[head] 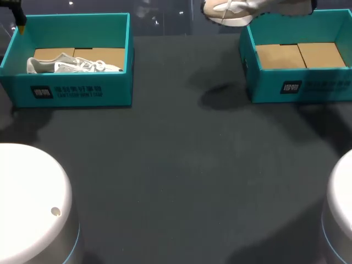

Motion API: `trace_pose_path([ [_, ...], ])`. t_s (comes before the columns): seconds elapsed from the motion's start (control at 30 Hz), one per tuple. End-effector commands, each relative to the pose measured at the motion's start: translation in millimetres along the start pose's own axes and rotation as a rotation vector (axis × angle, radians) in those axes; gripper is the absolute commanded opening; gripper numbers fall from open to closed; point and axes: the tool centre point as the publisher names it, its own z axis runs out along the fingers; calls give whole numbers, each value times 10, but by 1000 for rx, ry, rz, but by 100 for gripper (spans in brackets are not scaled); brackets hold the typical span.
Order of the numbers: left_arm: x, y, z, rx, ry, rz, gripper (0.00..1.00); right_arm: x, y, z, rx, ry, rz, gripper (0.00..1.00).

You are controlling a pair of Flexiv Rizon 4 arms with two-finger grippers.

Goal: Take the shoe out of the shoebox, open the shoe tongue, remove and reinsert the insole, then place the shoe into the shoebox

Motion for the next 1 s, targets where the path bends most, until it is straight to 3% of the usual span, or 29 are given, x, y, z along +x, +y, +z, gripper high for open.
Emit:
trace_pose_path([
  [0.03,2,-9,-1,-2,2,1,100,181,-543,-42,-165,-17,8,0],
  [0.57,2,-9,-1,-2,2,1,100,987,-1822,-168,-179,-58,43,0],
  [0.83,2,-9,-1,-2,2,1,100,1326,-2331,-99,-186,-74,42,0],
  [1.0,2,-9,-1,-2,2,1,100,1435,-2602,-26,-181,-71,65,0],
])
